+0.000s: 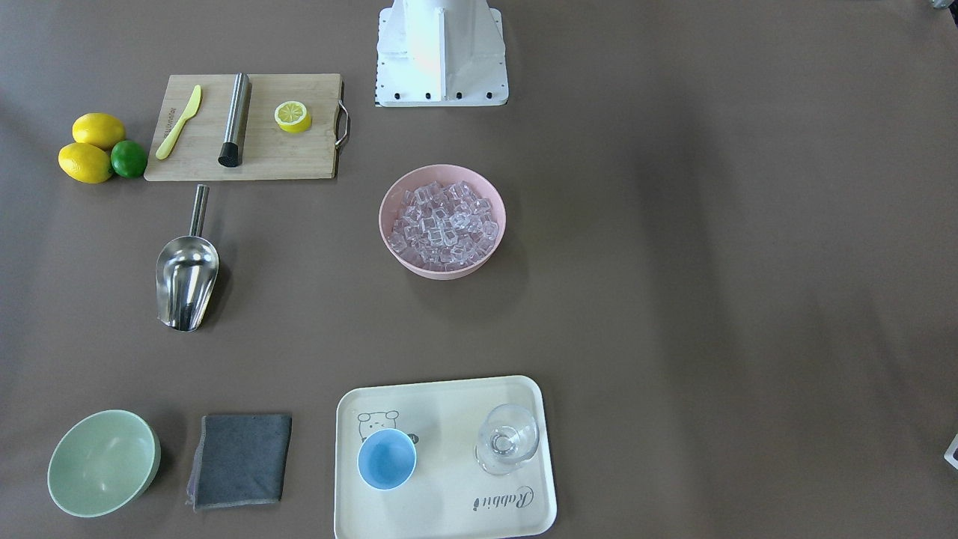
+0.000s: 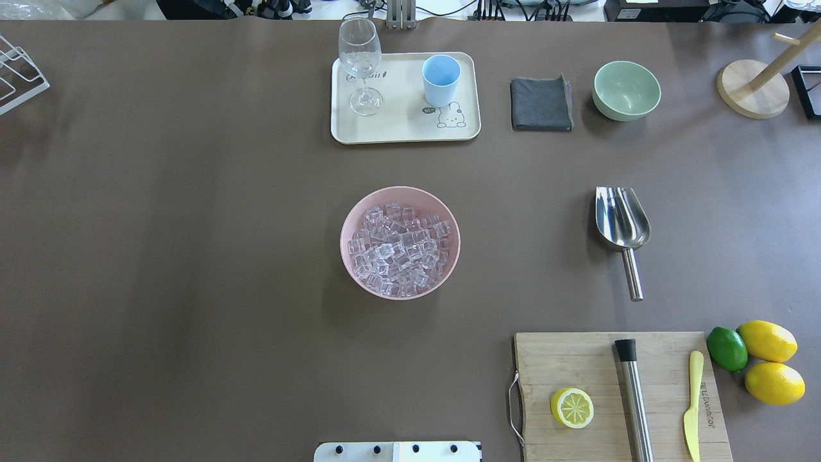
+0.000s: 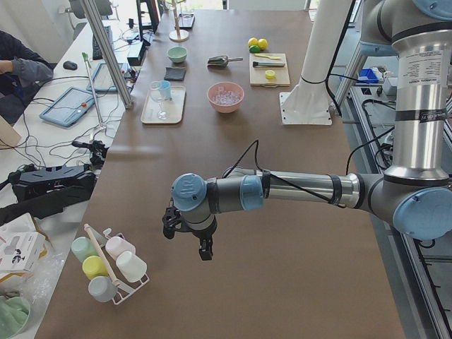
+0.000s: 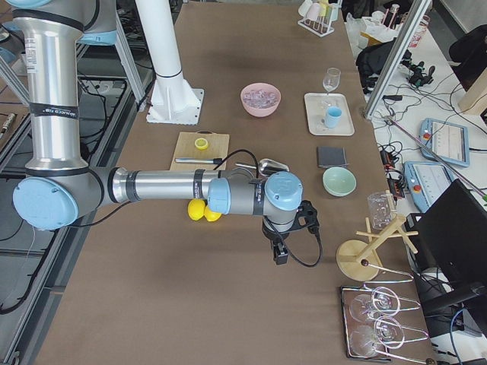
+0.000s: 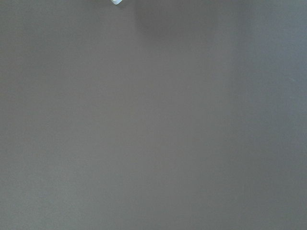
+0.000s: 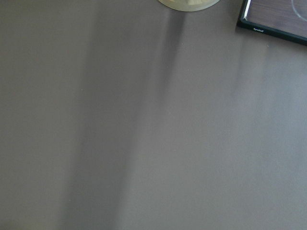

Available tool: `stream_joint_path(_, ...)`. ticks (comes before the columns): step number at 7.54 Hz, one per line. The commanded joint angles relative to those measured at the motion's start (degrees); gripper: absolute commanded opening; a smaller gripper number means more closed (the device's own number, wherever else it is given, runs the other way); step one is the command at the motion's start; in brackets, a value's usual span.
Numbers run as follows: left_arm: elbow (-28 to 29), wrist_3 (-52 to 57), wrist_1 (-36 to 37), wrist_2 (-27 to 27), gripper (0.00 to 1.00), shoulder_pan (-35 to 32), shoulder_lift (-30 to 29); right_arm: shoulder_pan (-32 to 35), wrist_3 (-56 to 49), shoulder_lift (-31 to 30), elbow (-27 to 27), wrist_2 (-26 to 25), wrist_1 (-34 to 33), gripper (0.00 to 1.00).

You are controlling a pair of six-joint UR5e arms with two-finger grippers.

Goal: Put ice in cup with scoop

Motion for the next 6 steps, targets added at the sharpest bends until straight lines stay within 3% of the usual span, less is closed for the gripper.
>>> stream_joint_path(1, -0.07, 0.0, 0.06, 0.03, 0.98, 0.01, 0.07, 0.0, 0.01, -0.16, 0.06, 0.35, 0.0, 1.0)
stream_joint_path(6, 0.27, 0.0, 0.06, 0.03, 0.98, 0.18, -0.63, 0.0, -0.69, -1.03, -0.03, 0.61, 0.0, 1.0)
